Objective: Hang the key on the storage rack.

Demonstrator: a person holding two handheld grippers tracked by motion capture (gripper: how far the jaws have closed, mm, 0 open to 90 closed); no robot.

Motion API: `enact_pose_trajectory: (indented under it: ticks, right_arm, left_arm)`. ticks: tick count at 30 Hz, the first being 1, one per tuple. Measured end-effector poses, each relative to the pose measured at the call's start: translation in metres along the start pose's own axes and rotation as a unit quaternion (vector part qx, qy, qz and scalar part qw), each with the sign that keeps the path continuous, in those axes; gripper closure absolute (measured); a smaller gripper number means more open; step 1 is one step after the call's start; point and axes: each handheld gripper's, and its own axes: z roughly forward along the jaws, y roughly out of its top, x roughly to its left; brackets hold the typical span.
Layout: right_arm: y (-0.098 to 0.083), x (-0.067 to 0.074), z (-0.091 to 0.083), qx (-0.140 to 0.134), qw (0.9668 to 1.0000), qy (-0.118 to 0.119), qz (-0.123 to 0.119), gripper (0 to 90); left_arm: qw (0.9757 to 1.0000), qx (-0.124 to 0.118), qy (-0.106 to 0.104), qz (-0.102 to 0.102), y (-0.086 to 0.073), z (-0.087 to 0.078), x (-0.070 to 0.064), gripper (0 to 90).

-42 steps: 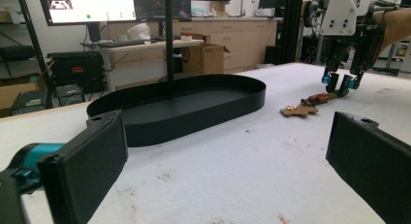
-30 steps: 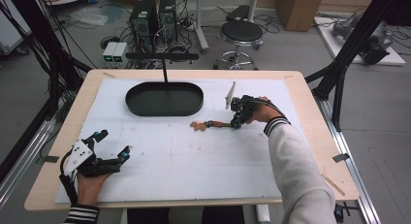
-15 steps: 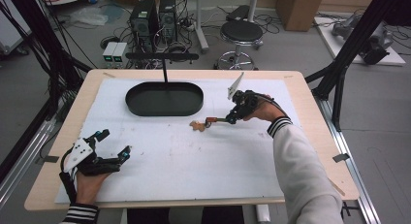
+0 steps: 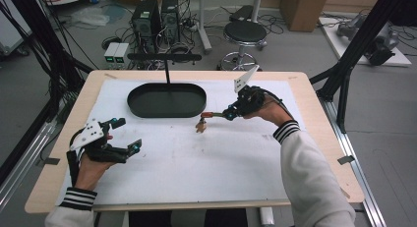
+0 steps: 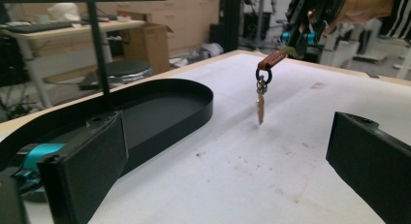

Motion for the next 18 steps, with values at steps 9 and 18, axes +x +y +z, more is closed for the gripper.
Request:
enact_pose_trajectory:
  ticks: [9,18]
  right_arm:
    - [0.011,0.022,-0.018,-0.048,0.9986,-0.006,-0.023,80.1]
    - [0.025,0.041,-0.021,-0.087,0.9952,0.002,-0.045,80.1]
  left_arm:
    - [0.998,0.017,-0.059,0.014,0.031,0.024,0.008,1.7]
    - [0.9915,0.041,-0.121,0.025,0.056,0.046,0.007,1.7]
